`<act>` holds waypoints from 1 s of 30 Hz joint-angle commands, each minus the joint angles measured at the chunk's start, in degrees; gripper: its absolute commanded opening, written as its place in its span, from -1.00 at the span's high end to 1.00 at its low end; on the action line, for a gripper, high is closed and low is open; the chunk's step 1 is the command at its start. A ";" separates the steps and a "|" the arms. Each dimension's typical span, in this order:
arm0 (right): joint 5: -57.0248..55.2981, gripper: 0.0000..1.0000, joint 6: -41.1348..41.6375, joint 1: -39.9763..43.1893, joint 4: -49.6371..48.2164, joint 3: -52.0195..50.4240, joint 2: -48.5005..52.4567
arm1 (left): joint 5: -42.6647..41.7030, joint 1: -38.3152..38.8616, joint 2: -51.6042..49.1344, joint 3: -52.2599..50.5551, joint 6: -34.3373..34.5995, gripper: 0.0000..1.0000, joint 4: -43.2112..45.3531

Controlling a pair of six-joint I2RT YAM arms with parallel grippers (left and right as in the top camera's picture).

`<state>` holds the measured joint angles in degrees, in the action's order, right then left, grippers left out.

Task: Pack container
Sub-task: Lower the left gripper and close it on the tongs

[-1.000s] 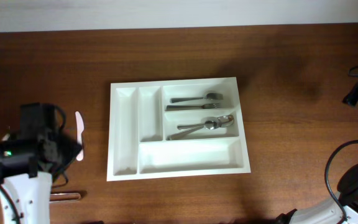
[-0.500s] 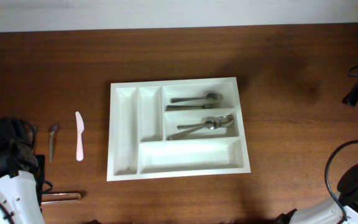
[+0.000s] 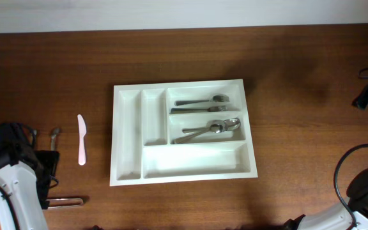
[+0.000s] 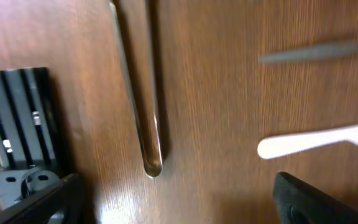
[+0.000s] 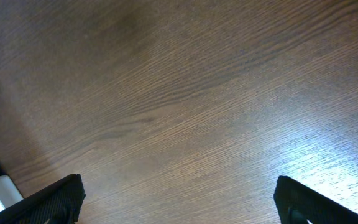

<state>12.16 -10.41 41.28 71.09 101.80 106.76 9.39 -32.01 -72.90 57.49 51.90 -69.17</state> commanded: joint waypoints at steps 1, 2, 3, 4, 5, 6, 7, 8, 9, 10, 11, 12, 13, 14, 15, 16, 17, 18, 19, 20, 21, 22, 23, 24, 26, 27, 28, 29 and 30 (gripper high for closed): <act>0.72 -0.98 0.42 -0.04 -0.02 -0.33 -1.25 | -3.87 -0.42 -0.35 -0.98 -6.45 -0.98 0.15; 0.72 -0.98 0.44 -0.04 -0.02 -0.33 -1.25 | -3.85 -0.48 -0.17 -1.25 -6.43 -0.98 -0.09; 0.72 -0.98 0.42 -0.04 -0.02 -0.33 -1.25 | -3.85 -0.52 0.04 -1.46 -6.36 -0.98 -0.31; 0.72 -0.98 0.42 -0.04 -0.02 -0.33 -1.27 | -4.02 -0.76 0.44 -1.75 -6.10 -0.98 -0.48; 0.72 -0.98 0.42 -0.04 -0.02 -0.33 -1.25 | -4.09 -1.31 0.96 -2.14 -5.95 -0.98 -0.50; 0.72 -0.98 0.42 -0.04 -0.02 -0.33 -1.25 | -3.82 -2.25 1.62 -2.62 -4.98 -0.98 -0.87; 0.72 -0.98 0.42 -0.04 -0.02 -0.33 -1.25 | -3.82 -3.52 2.27 -3.15 -4.63 -0.98 -0.90; 0.72 -0.98 0.42 -0.04 -0.02 -0.33 -1.25 | -3.74 -4.90 2.82 -3.58 -4.66 -0.98 -0.83; 0.72 -0.98 0.42 -0.04 -0.02 -0.33 -1.25 | -3.61 -6.64 3.28 -4.02 -4.81 -0.98 -0.63; 0.72 -0.98 0.42 -0.04 -0.02 -0.33 -1.25 | -3.63 -8.66 3.58 -4.26 -5.22 -0.98 -0.63; 0.72 -0.98 0.42 -0.04 -0.02 -0.33 -1.25 | -3.63 -10.69 3.69 -4.37 -5.84 -0.98 -0.61; 0.72 -0.98 0.44 -0.04 -0.02 -0.33 -1.27 | -3.80 -12.63 3.67 -4.42 -7.56 -0.98 -0.02; 0.72 -0.98 0.42 -0.04 -0.02 -0.33 -1.25 | -4.37 -14.32 3.67 -4.48 -10.23 -0.98 0.94; 0.72 -0.98 0.42 -0.04 -0.02 -0.33 -1.27 | -5.01 -15.61 3.67 -4.61 -12.55 -0.98 1.79; 0.72 -0.98 0.42 -0.04 -0.02 -0.33 -1.27 | -5.60 -17.09 3.67 -4.81 -14.43 -0.98 2.58; 0.72 -0.97 0.42 -0.04 -0.02 -0.33 -1.25 | -5.53 -18.05 3.67 -4.98 -14.60 -0.98 2.75; 0.72 -0.98 0.42 -0.04 -0.02 -0.33 -1.25 | -5.53 -19.02 3.65 -5.18 -14.64 -0.98 2.95; 0.72 -0.98 0.42 -0.04 -0.02 -0.33 -1.25 | -5.51 -19.78 3.67 -5.38 -14.64 -0.98 2.99; 0.72 -0.98 0.42 -0.04 -0.02 -0.33 -1.25 | -5.51 -20.46 3.67 -5.60 -14.62 -0.98 3.17; 0.72 -0.98 0.42 -0.04 -0.02 -0.33 -1.25 | -5.51 -20.87 3.65 -5.84 -14.62 -0.98 3.45; 0.72 -0.98 0.44 -0.04 -0.02 -0.33 -1.25 | -5.31 -21.18 3.65 -6.12 -14.62 -0.98 3.74; 0.72 -0.98 0.42 -0.04 -0.02 -0.33 -1.27 | -5.09 -21.31 3.65 -6.38 -14.62 -0.98 3.91; 0.72 -0.98 0.44 -0.04 -0.02 -0.33 -1.27 | -5.05 -21.31 3.67 -6.64 -14.64 -0.98 4.07; 0.72 -0.98 0.42 -0.04 -0.02 -0.33 -1.25 | -5.09 -21.31 3.61 -6.97 -14.62 -0.98 4.24; 0.72 -0.98 0.42 -0.04 -0.02 -0.33 -1.25 | -5.05 -21.31 3.56 -7.02 -14.67 -0.98 4.22; 0.72 -0.98 0.42 -0.04 -0.02 -0.33 -1.25 | -5.05 -21.31 3.56 -7.02 -14.67 -0.98 4.17; 0.72 -0.98 0.42 -0.04 -0.02 -0.33 -1.25 | -5.07 -21.31 3.54 -7.02 -14.67 -0.98 4.20; 0.72 -0.98 0.42 -0.04 -0.02 -0.33 -1.25 | -4.81 -21.31 3.54 -7.02 -14.67 -0.98 4.22; 0.72 -0.98 0.42 -0.04 -0.02 -0.33 -1.25 | -4.63 -21.31 3.54 -7.02 -14.64 -0.98 4.22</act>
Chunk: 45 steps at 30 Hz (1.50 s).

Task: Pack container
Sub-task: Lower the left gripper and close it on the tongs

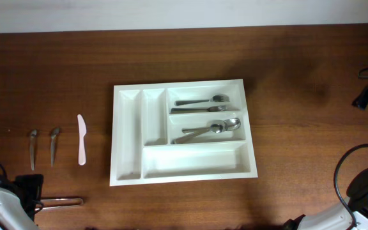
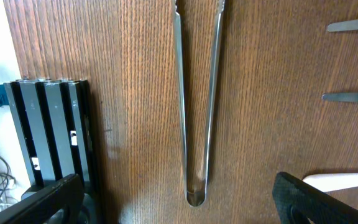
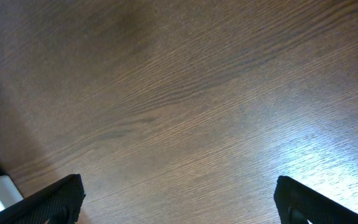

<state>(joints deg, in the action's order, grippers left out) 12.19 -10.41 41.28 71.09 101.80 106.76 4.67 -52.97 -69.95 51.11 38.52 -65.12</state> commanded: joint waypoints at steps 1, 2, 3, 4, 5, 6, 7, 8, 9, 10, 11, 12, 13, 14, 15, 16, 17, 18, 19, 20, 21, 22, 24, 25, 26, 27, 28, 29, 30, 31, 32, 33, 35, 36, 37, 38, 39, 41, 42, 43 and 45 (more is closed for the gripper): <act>0.70 -0.98 0.44 -0.04 -0.02 -0.33 -1.25 | 0.09 -0.35 0.59 -0.63 -1.27 -0.98 0.17; 0.70 -0.98 0.44 -0.04 -0.02 -0.33 -1.25 | 0.09 -0.35 0.59 -0.63 -1.27 -0.98 0.20; 0.70 -0.98 0.44 -0.04 -0.02 -0.33 -1.25 | 0.31 -0.35 0.59 -0.63 -1.25 -0.98 0.22; 0.70 -0.98 0.42 -0.04 -0.02 -0.33 -1.25 | 0.79 -0.35 0.57 -0.68 -1.22 -0.98 0.26; 0.70 -0.98 0.44 -0.04 -0.02 -0.33 -1.25 | 1.22 -0.35 0.52 -0.85 -0.96 -0.98 0.46; 0.70 -0.98 0.42 -0.04 -0.02 -0.33 -1.25 | 1.66 -0.35 0.44 -1.20 -0.55 -0.98 0.81; 0.70 -0.98 0.42 -0.04 -0.02 -0.33 -1.25 | 2.25 -0.35 0.28 -1.70 -0.44 -0.98 1.46; 0.70 -0.98 0.44 -0.04 -0.02 -0.33 -1.27 | 3.08 -0.35 0.00 -2.25 -0.44 -0.98 2.12; 0.70 -0.98 0.42 -0.04 -0.02 -0.33 -1.25 | 3.32 -0.35 -0.39 -2.64 -0.44 -0.98 2.64; 0.70 -0.98 0.42 -0.04 -0.02 -0.33 -1.27 | 3.28 -0.35 -0.83 -3.02 -0.44 -0.98 3.19; 0.70 -0.98 0.42 -0.04 -0.02 -0.33 -1.27 | 3.17 -0.35 -1.33 -3.26 -0.42 -0.98 3.63; 0.70 -0.98 0.42 -0.04 -0.02 -0.33 -1.25 | 3.08 -0.35 -1.92 -3.30 -0.44 -0.98 3.91; 0.70 -0.98 0.44 -0.04 -0.02 -0.33 -1.25 | 3.08 -0.35 -2.49 -3.30 -0.44 -0.98 4.26; 0.70 -0.98 0.44 -0.04 -0.02 -0.33 -1.27 | 3.08 -0.35 -3.17 -3.30 -0.44 -0.98 4.57; 0.70 -0.98 0.42 -0.04 -0.02 -0.33 -1.25 | 3.04 -0.35 -3.82 -3.30 -0.42 -0.98 5.14; 0.70 -0.98 0.42 -0.04 -0.02 -0.33 -1.25 | 3.04 -0.35 -4.57 -3.30 -0.44 -0.98 5.97; 0.70 -0.97 0.42 -0.04 -0.02 -0.33 -1.25 | 2.97 -0.35 -5.20 -3.30 -0.44 -0.98 6.49; 0.70 -0.98 0.44 -0.04 -0.02 -0.33 -1.25 | 2.45 -0.35 -6.21 -3.30 -0.44 -0.98 7.34; 0.70 -0.98 0.42 -0.04 -0.02 -0.33 -1.25 | 1.62 -0.35 -7.10 -3.30 -0.44 -0.98 8.09; 0.70 -0.98 0.44 -0.04 -0.02 -0.33 -1.25 | 0.59 -0.35 -8.11 -3.30 -0.44 -0.98 8.98; 0.70 -0.98 0.44 -0.04 -0.02 -0.33 -1.27 | -0.52 -0.35 -9.25 -3.30 -0.46 -0.98 9.73; 0.70 -0.98 0.42 -0.04 -0.02 -0.33 -1.25 | -1.36 -0.35 -10.21 -3.30 -0.44 -0.98 10.25; 0.70 -0.98 0.42 -0.04 -0.02 -0.33 -1.25 | -3.06 -0.35 -12.39 -3.30 -0.44 -0.98 11.26; 0.70 -0.98 0.42 -0.04 -0.02 -0.33 -1.25 | -3.91 -0.35 -13.66 -3.30 -0.44 -0.98 11.76; 0.70 -0.98 0.42 -0.04 -0.02 -0.33 -1.25 | -4.57 -0.35 -14.86 -3.30 -0.44 -0.98 12.20; 0.70 -0.98 0.42 -0.04 -0.02 -0.33 -1.25 | -5.05 -0.35 -15.98 -3.30 -0.44 -0.98 12.52; 0.70 -0.98 0.42 -0.04 -0.02 -0.33 -1.25 | -5.44 -0.35 -17.03 -3.30 -0.44 -0.98 12.92; 0.70 -0.97 0.42 -0.04 -0.02 -0.33 -1.25 | -5.60 -0.35 -17.81 -3.30 -0.46 -0.98 13.31; 0.70 -0.98 0.42 -0.04 -0.02 -0.33 -1.25 | -5.60 -0.35 -18.58 -3.30 -0.46 -0.98 13.90; 0.70 -0.98 0.44 -0.04 -0.02 -0.33 -1.25 | -5.57 -0.35 -19.10 -3.30 -0.46 -0.98 14.45; 0.70 -0.98 0.42 -0.04 -0.02 -0.33 -1.25 | -5.60 -0.35 -19.37 -3.34 -0.48 -0.98 14.99; 0.70 -0.98 0.42 -0.04 -0.02 -0.33 -1.25 | -5.60 -0.35 -19.50 -3.39 -0.48 -0.98 15.50; 0.70 -0.98 0.44 -0.04 -0.02 -0.33 -1.25 | -5.55 -0.35 -19.50 -3.41 -0.57 -0.98 15.91; 0.70 -0.98 0.42 -0.04 -0.02 -0.33 -1.25 | -5.55 -0.35 -19.50 -3.41 -0.70 -0.98 16.09; 0.70 -0.98 0.42 -0.04 -0.02 -0.33 -1.25 | -5.20 -0.35 -19.50 -3.45 -0.74 -0.98 16.35; 0.70 -0.98 0.42 -0.04 -0.02 -0.33 -1.27 | -4.83 -0.35 -19.50 -3.54 -0.90 -0.98 16.72; 0.70 -0.98 0.42 -0.04 -0.02 -0.33 -1.25 | -4.55 -0.35 -19.50 -3.69 -0.87 -0.98 17.00; 0.70 -0.98 0.42 -0.04 -0.02 -0.33 -1.25 | -4.22 -0.35 -19.50 -4.74 -0.87 -0.98 18.21; 0.70 -0.98 0.44 -0.04 -0.02 -0.33 -1.25 | -4.20 -0.35 -19.50 -5.27 -0.87 -0.98 18.62; 0.70 -0.98 0.42 -0.04 -0.02 -0.33 -1.25 | -4.17 -0.35 -19.50 -5.90 -0.87 -0.98 19.08; 0.70 -0.98 0.42 -0.04 -0.02 -0.33 -1.25 | -4.02 -0.35 -19.50 -7.15 -0.85 -0.98 19.74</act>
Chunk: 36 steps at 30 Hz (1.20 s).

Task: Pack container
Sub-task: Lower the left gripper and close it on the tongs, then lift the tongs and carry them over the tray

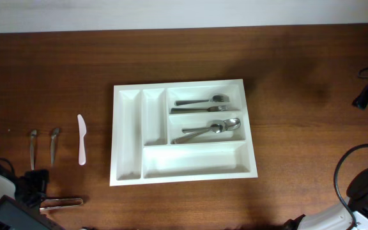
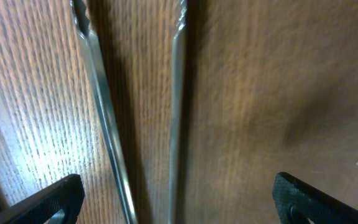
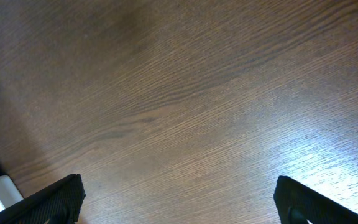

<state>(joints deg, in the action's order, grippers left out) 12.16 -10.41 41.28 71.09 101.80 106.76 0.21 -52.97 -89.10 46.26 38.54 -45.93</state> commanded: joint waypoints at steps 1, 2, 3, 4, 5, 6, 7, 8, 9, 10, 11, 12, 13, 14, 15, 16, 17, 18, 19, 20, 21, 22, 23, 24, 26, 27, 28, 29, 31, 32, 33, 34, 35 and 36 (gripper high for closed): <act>0.72 -0.98 0.42 -0.04 -0.02 -0.33 -1.25 | 0.66 -0.35 -0.35 -2.91 -0.87 -0.98 0.83; 0.72 -0.98 0.42 -0.04 -0.02 -0.33 -1.25 | 0.96 -0.35 -0.35 -3.45 -0.87 -0.98 1.14; 0.72 -0.98 0.42 -0.04 -0.02 -0.33 -1.25 | 1.16 -0.35 -0.35 -4.09 -0.90 -0.98 1.64; 0.72 -0.98 0.42 -0.04 -0.02 -0.33 -1.27 | 1.25 -0.35 -0.35 -4.68 -0.90 -0.98 2.14; 0.72 -0.98 0.44 -0.04 -0.02 -0.33 -1.25 | 1.27 -0.35 -0.35 -5.31 -0.90 -0.98 2.71; 0.72 -0.98 0.42 -0.04 -0.02 -0.33 -1.25 | 1.25 -0.35 -0.35 -5.66 -0.90 -0.98 3.08; 0.72 -0.98 0.44 -0.04 -0.02 -0.33 -1.25 | 1.25 -0.35 -0.35 -5.92 -0.90 -0.98 3.32; 0.72 -0.98 0.42 -0.04 -0.02 -0.33 -1.25 | 1.25 -0.35 -0.35 -6.08 -0.90 -0.98 3.50; 0.72 -0.98 0.42 -0.04 -0.02 -0.33 -1.25 | 1.25 -0.35 -0.35 -6.14 -0.90 -0.98 3.52; 0.72 -0.98 0.42 -0.04 -0.02 -0.33 -1.25 | 1.25 -0.35 -0.35 -6.14 -0.90 -0.98 3.56; 0.72 -0.98 0.42 -0.04 -0.02 -0.33 -1.27 | 1.27 -0.35 -0.35 -6.14 -0.90 -0.98 3.72; 0.72 -0.98 0.44 -0.04 -0.02 -0.33 -1.25 | 1.27 -0.35 -0.35 -6.14 -0.90 -0.98 3.91; 0.72 -0.98 0.44 -0.04 -0.02 -0.33 -1.25 | 1.29 -0.35 -0.35 -6.14 -0.87 -0.98 4.07; 0.72 -0.98 0.42 -0.04 -0.02 -0.33 -1.25 | 1.27 -0.35 -0.35 -6.14 -0.87 -0.98 4.17; 0.72 -0.98 0.42 -0.04 -0.02 -0.33 -1.25 | 1.27 -0.35 -0.35 -6.14 -0.87 -0.98 4.15; 0.72 -0.98 0.42 -0.04 -0.02 -0.33 -1.27 | 1.25 -0.35 -0.35 -6.14 -0.87 -0.98 4.11; 0.72 -0.98 0.42 -0.04 -0.02 -0.33 -1.25 | 1.25 -0.35 -0.35 -6.14 -0.87 -0.98 4.07; 0.72 -0.98 0.42 -0.04 -0.02 -0.33 -1.25 | 1.25 -0.35 -0.35 -6.14 -0.87 -0.98 4.09; 0.72 -0.98 0.44 -0.04 -0.02 -0.33 -1.25 | 1.25 -0.35 -0.35 -6.14 -0.87 -0.99 4.11; 0.72 -0.98 0.44 -0.04 -0.02 -0.33 -1.25 | 1.25 -0.35 -0.35 -6.14 -0.87 -0.99 4.15; 0.72 -0.98 0.42 -0.04 -0.02 -0.33 -1.27 | 1.25 -0.35 -0.35 -6.14 -0.87 -0.96 4.15; 0.72 -0.98 0.42 -0.04 -0.02 -0.33 -1.25 | 1.25 -0.35 -0.35 -6.14 -0.87 -0.79 4.15; 0.72 -0.98 0.42 -0.04 -0.02 -0.33 -1.25 | 1.25 -0.35 -0.35 -6.14 -0.90 -0.58 4.13; 0.72 -0.98 0.42 -0.04 -0.02 -0.33 -1.25 | 1.25 -0.35 -0.35 -6.14 -0.87 -0.50 4.13; 0.72 -0.98 0.42 -0.04 -0.02 -0.33 -1.25 | 1.25 -0.35 -0.35 -6.14 -0.87 -0.20 4.13; 0.72 -0.98 0.42 -0.04 -0.02 -0.33 -1.25 | 1.25 -0.35 -0.35 -6.14 -0.87 0.04 4.13; 0.72 -0.98 0.42 -0.04 -0.02 -0.33 -1.25 | 1.25 -0.35 -0.35 -6.14 -0.87 0.23 4.13; 0.72 -0.98 0.42 -0.04 -0.02 -0.33 -1.25 | 1.25 -0.35 -0.35 -6.14 -0.87 0.33 4.13; 0.72 -0.98 0.44 -0.04 -0.02 -0.33 -1.27 | 1.25 -0.35 -0.35 -6.14 -0.87 0.50 4.11; 0.72 -0.98 0.42 -0.04 -0.02 -0.33 -1.25 | 1.22 -0.35 -0.35 -6.14 -0.90 0.58 4.11; 0.72 -0.98 0.42 -0.04 -0.02 -0.33 -1.25 | 1.22 -0.35 -0.35 -6.14 -0.90 0.62 4.11; 0.72 -0.98 0.42 -0.04 -0.02 -0.33 -1.25 | 1.16 -0.35 -0.35 -6.14 -0.90 0.62 4.11; 0.72 -0.97 0.42 -0.04 -0.02 -0.33 -1.25 | 1.05 -0.35 -0.35 -6.14 -0.90 0.63 4.11; 0.72 -0.98 0.42 -0.04 -0.02 -0.33 -1.25 | 1.03 -0.35 -0.35 -6.14 -0.90 0.64 4.11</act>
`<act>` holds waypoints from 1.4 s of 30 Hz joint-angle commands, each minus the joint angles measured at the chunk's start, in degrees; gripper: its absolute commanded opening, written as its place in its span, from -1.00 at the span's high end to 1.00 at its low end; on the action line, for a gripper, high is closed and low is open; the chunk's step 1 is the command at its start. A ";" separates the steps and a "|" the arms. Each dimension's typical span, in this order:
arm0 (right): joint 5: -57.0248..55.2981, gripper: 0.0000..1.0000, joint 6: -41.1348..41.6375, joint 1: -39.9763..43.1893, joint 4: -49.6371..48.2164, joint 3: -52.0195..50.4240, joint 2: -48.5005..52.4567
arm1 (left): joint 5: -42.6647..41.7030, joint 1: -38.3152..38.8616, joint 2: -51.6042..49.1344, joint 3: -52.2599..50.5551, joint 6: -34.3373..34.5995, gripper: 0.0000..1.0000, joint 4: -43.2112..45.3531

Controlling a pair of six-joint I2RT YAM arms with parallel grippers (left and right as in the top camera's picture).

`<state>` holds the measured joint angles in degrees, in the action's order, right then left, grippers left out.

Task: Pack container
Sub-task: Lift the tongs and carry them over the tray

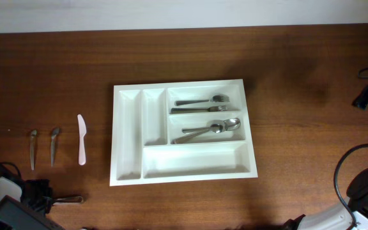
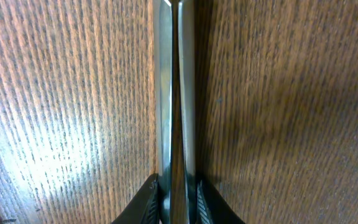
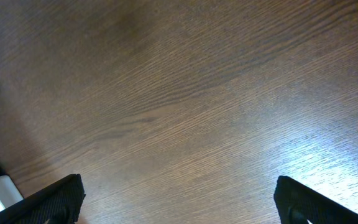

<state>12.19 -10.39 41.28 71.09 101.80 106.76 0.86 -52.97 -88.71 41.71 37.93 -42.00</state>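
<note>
A white compartment tray sits mid-table, holding forks and spoons. Metal tongs lie near the front left edge. My left gripper is shut on them. In the left wrist view the tongs' two arms are squeezed together between the left gripper's fingers. A white plastic knife and two small metal utensils lie left of the tray. My right gripper stands open over bare wood.
The tray's two narrow left compartments and the long front compartment hold nothing. Black gear and a cable sit at the table's right edge. The right arm is at the front right corner.
The left gripper was open just above the tongs with their arms spread apart. Now it is shut on them and the arms are pressed together. The right arm has not moved.
First the left arm was by the small utensils and white knife, gripper open. Then it was back at the front left corner with the tongs in view lengthwise. Then it was close over the tongs' spread arms, and now it grips them.
</note>
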 commanded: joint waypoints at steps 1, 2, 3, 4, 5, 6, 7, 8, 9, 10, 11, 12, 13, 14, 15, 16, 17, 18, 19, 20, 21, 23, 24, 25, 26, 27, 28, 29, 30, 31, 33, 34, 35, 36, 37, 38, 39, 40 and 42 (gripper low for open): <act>0.70 -0.98 0.39 -0.04 -0.02 -0.33 -1.25 | 0.35 -0.35 -0.74 -1.55 -0.28 0.74 0.11; 0.70 -0.98 0.39 -0.04 -0.02 -0.33 -1.25 | 0.33 -0.35 -0.74 -1.46 -0.31 0.84 -0.02; 0.70 -0.98 0.39 -0.04 -0.02 -0.33 -1.25 | 0.15 -0.35 -0.72 -1.36 -0.31 0.93 -0.20; 0.70 -0.98 0.39 -0.04 -0.02 -0.33 -1.25 | -0.26 -0.35 -0.72 -1.07 -0.33 0.96 -0.44; 0.70 -0.98 0.39 -0.04 -0.02 -0.33 -1.25 | -0.76 -0.35 -0.72 -0.76 -0.59 0.96 -0.63; 0.70 -0.98 0.42 -0.04 -0.02 -0.33 -1.25 | -1.68 -0.35 -0.68 -0.28 -1.68 0.96 -0.66; 0.70 -0.97 0.39 -0.04 -0.02 -0.33 -1.25 | -2.64 -0.35 -0.57 0.26 -2.78 0.96 -0.72; 0.70 -0.98 0.39 -0.04 -0.02 -0.33 -1.27 | -3.61 -0.35 -0.39 1.03 -3.80 0.96 -0.94; 0.70 -0.98 0.39 -0.04 -0.02 -0.33 -1.25 | -4.28 -0.33 -0.17 1.92 -4.44 0.96 -1.49; 0.70 -0.98 0.39 -0.04 -0.02 -0.33 -1.25 | -4.68 -0.33 0.07 2.95 -4.61 0.96 -2.27; 0.70 -0.98 0.39 -0.04 -0.04 -0.33 -1.25 | -4.76 -0.28 0.44 4.28 -4.63 0.96 -3.30; 0.70 -0.98 0.39 -0.04 -0.02 -0.33 -1.25 | -4.76 -0.24 0.90 5.73 -4.63 0.96 -4.39; 0.70 -0.98 0.39 -0.04 -0.02 -0.33 -1.25 | -4.76 -0.09 1.44 7.26 -4.72 0.96 -5.44; 0.70 -0.98 0.39 -0.04 -0.02 -0.33 -1.25 | -4.92 0.17 2.14 8.98 -5.68 0.96 -6.36; 0.70 -0.98 0.42 -0.04 -0.02 -0.33 -1.27 | -5.33 0.68 2.95 10.82 -7.26 0.96 -6.99; 0.70 -0.98 0.39 -0.04 -0.02 -0.33 -1.27 | -6.12 1.22 3.67 12.37 -9.01 0.96 -7.37; 0.70 -0.98 0.39 -0.04 -0.02 -0.33 -1.25 | -7.19 2.03 4.63 14.29 -11.06 0.96 -7.85; 0.70 -0.98 0.39 -0.04 -0.02 -0.33 -1.27 | -9.22 3.48 5.99 16.94 -14.19 0.96 -8.59; 0.70 -0.97 0.39 -0.04 -0.02 -0.33 -1.25 | -10.91 4.74 6.93 18.80 -16.35 0.96 -9.25; 0.70 -0.98 0.39 -0.04 -0.02 -0.33 -1.27 | -12.98 6.95 8.26 21.53 -18.82 0.96 -10.27; 0.70 -0.98 0.39 -0.04 -0.02 -0.33 -1.25 | -13.92 9.01 9.35 23.45 -19.69 0.95 -11.04; 0.70 -0.98 0.39 -0.04 -0.02 -0.33 -1.25 | -14.36 14.40 11.78 26.47 -19.65 0.96 -12.07; 0.70 -0.98 0.39 -0.04 -0.02 -0.33 -1.25 | -14.69 17.25 12.96 27.47 -19.65 0.96 -12.07; 0.70 -0.98 0.42 -0.04 -0.02 -0.33 -1.25 | -15.04 20.17 13.99 28.33 -19.65 0.96 -12.02; 0.70 -0.98 0.39 -0.04 -0.02 -0.33 -1.25 | -15.19 23.21 14.95 29.09 -19.63 0.96 -11.85; 0.70 -0.98 0.39 -0.04 -0.02 -0.33 -1.25 | -15.45 25.92 15.69 29.62 -19.63 0.96 -11.61; 0.70 -0.98 0.39 -0.04 -0.02 -0.33 -1.25 | -15.76 29.57 16.59 30.16 -19.63 0.96 -11.13; 0.70 -0.98 0.42 -0.04 -0.02 -0.33 -1.25 | -16.33 33.90 17.49 30.62 -19.63 0.95 -10.29; 0.70 -0.98 0.39 -0.04 -0.02 -0.33 -1.25 | -16.39 37.13 18.05 30.80 -19.61 0.93 -9.64; 0.70 -0.98 0.39 -0.04 -0.02 -0.33 -1.25 | -16.33 41.09 18.64 30.84 -19.63 0.91 -8.81; 0.70 -0.98 0.39 -0.04 -0.02 -0.33 -1.25 | -15.82 48.46 19.28 30.84 -20.04 0.80 -7.74; 0.70 -0.98 0.39 -0.04 -0.02 -0.33 -1.25 | -15.43 52.22 19.32 30.84 -20.79 0.79 -7.45; 0.70 -0.98 0.42 -0.04 -0.02 -0.33 -1.25 | -14.38 55.78 19.30 30.82 -21.59 0.78 -7.34; 0.70 -0.98 0.39 -0.04 -0.02 -0.33 -1.27 | -12.94 58.80 19.19 30.82 -22.62 0.78 -7.39; 0.70 -0.97 0.39 -0.04 -0.02 -0.33 -1.25 | -11.13 61.86 19.12 30.82 -23.85 0.78 -7.52; 0.70 -0.98 0.39 -0.04 -0.02 -0.33 -1.25 | -8.98 64.70 19.06 30.75 -24.98 0.78 -7.54; 0.70 -0.98 0.39 -0.04 -0.02 -0.33 -1.25 | -6.64 67.36 19.02 30.71 -26.16 0.78 -7.54; 0.70 -0.98 0.39 -0.04 -0.02 -0.33 -1.25 | -4.66 69.96 18.93 30.71 -27.61 0.78 -7.54; 0.70 -0.97 0.39 -0.04 -0.02 -0.33 -1.25 | -1.88 74.14 18.84 30.69 -30.82 0.78 -7.52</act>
<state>12.19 -10.39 41.28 71.09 101.80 106.76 -8.01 16.47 -70.43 71.59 13.69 -49.69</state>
